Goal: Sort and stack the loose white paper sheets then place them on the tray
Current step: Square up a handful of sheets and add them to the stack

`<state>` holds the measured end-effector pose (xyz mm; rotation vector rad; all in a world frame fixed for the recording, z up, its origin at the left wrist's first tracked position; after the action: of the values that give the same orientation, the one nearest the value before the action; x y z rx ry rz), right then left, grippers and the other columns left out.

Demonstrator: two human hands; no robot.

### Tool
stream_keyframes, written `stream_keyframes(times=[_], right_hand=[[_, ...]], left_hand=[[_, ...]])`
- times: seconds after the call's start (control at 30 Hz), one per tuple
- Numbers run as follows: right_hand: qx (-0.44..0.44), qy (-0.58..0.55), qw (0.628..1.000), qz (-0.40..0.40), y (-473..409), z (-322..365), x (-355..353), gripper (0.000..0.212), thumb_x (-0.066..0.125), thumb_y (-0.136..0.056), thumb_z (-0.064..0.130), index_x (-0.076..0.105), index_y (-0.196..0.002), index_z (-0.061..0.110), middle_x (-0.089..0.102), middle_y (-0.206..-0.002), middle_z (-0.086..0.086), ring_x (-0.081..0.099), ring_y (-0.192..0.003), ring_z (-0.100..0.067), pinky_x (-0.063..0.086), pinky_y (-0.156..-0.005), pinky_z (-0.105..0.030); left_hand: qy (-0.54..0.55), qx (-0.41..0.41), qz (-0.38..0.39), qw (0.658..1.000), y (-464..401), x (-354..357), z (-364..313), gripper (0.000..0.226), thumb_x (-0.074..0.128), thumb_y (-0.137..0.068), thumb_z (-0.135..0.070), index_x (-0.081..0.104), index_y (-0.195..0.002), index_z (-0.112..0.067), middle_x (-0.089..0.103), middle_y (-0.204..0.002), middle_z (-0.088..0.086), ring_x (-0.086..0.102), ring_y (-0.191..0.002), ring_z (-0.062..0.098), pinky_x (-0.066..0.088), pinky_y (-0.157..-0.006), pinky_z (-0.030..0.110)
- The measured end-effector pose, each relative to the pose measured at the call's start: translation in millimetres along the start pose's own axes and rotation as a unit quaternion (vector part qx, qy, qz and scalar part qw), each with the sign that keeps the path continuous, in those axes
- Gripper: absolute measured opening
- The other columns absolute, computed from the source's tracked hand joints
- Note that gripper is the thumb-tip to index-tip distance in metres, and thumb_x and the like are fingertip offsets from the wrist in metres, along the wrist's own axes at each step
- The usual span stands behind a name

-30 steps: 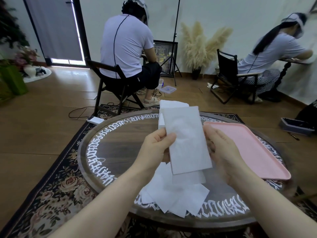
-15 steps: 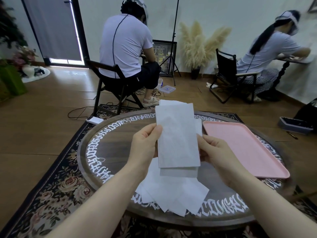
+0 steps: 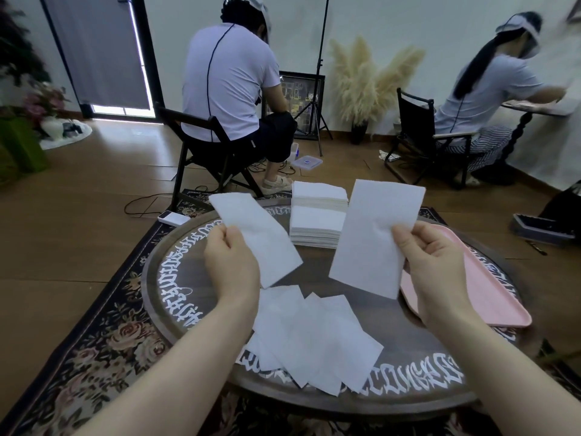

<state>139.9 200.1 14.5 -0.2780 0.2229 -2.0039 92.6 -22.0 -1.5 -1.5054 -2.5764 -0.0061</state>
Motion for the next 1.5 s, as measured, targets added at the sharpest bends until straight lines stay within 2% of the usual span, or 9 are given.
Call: stream_keyframes(times=[0.2,0.33,0.47,0.6,0.77,0.93,1.17,1.37,1.5], right_hand=[[0.033,-0.065,0.997,0.032,3.4,1.6,4.7,0.025,0.073,-0.071,0.037,0.069,-0.086,0.016,0.076,-0.089,-0.006,0.069,-0.084,-0.022,0.053,-0.084,-0.045],[0.067,-0.090,0.991,0.070,3.4,0.9,8.1,0.024,0.068,-0.076,0.038,0.075,-0.087,0.018,0.076,-0.095,-0.008,0.069,-0.086,-0.022,0.055,-0.082,-0.043],[0.059,-0.065,0.992,0.086,4.6,-1.2,11.2,0.018,0.062,-0.086,0.029,0.070,-0.086,0.013,0.074,-0.076,0.003,0.066,-0.067,-0.008,0.054,-0.065,-0.022],[0.095,-0.033,0.993,0.057,7.4,-6.5,11.5,0.014,0.064,-0.093,0.022,0.070,-0.096,0.010,0.076,-0.091,-0.009,0.068,-0.081,-0.023,0.053,-0.075,-0.037],[0.107,-0.014,0.993,0.051,9.5,-7.0,11.9,0.013,0.068,-0.090,0.021,0.069,-0.095,0.009,0.074,-0.075,-0.004,0.067,-0.066,-0.016,0.050,-0.054,-0.025],[0.111,-0.034,0.992,0.053,10.8,-4.0,12.6,0.012,0.071,-0.087,0.019,0.067,-0.091,0.009,0.075,-0.082,-0.010,0.070,-0.067,-0.019,0.052,-0.051,-0.024],[0.110,-0.037,0.988,0.106,12.7,-1.0,12.8,0.036,0.077,-0.069,0.026,0.071,-0.100,0.008,0.077,-0.095,-0.012,0.074,-0.082,-0.027,0.061,-0.067,-0.037],[0.063,-0.053,0.995,0.064,8.8,2.9,10.4,0.026,0.071,-0.079,0.024,0.071,-0.103,0.013,0.077,-0.099,-0.008,0.073,-0.091,-0.030,0.059,-0.081,-0.046],[0.069,-0.074,0.989,0.112,11.9,1.7,14.5,0.035,0.072,-0.076,0.025,0.070,-0.106,0.008,0.076,-0.100,-0.011,0.074,-0.086,-0.025,0.060,-0.069,-0.033]], left_hand=[[-0.016,0.041,0.101,0.994,18.6,8.3,1.7,0.031,0.042,-0.103,-0.023,0.046,-0.073,-0.017,0.042,-0.066,0.002,0.035,-0.063,0.019,0.030,-0.060,0.036],[-0.005,0.003,0.142,0.990,21.0,11.4,1.2,0.029,0.045,-0.102,-0.020,0.051,-0.073,-0.017,0.046,-0.067,0.004,0.038,-0.065,0.019,0.031,-0.060,0.035],[0.049,-0.079,0.227,0.969,25.5,14.5,-1.1,0.023,0.048,-0.102,-0.020,0.062,-0.085,-0.015,0.058,-0.076,0.007,0.047,-0.064,0.018,0.035,-0.049,0.024],[0.073,-0.078,0.282,0.953,32.1,14.6,-6.3,0.024,0.049,-0.102,-0.021,0.066,-0.084,-0.020,0.065,-0.072,-0.001,0.052,-0.051,0.007,0.036,-0.040,0.016],[0.117,-0.082,0.305,0.942,38.8,13.1,-11.5,0.010,0.058,-0.096,-0.011,0.063,-0.102,-0.017,0.075,-0.083,-0.002,0.067,-0.063,0.010,0.046,-0.046,0.017],[0.127,-0.048,0.317,0.939,37.8,13.1,-10.6,0.056,0.064,-0.089,0.001,0.049,-0.134,-0.028,0.076,-0.101,0.006,0.073,-0.092,0.023,0.057,-0.069,0.031],[0.130,-0.021,0.328,0.935,38.2,14.7,-8.8,0.066,0.056,-0.096,0.000,0.035,-0.149,-0.031,0.076,-0.102,0.005,0.072,-0.097,0.022,0.059,-0.082,0.036],[0.112,-0.040,0.335,0.935,40.7,12.5,-13.8,0.025,0.049,-0.099,-0.002,0.069,-0.099,-0.016,0.077,-0.089,-0.001,0.071,-0.075,0.009,0.051,-0.058,0.018],[0.096,-0.062,0.359,0.926,43.5,14.8,-11.0,0.020,0.051,-0.100,-0.007,0.069,-0.109,-0.010,0.075,-0.091,0.003,0.069,-0.071,0.007,0.049,-0.055,0.015]])
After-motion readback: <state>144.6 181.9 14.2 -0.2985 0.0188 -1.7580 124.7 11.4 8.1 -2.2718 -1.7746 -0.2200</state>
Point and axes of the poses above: each hand's wrist, its own y-axis away from the middle knuckle, its own x-axis out of the palm, z = x × y, the point moved 1 cm from there along -y, towards the middle knuckle
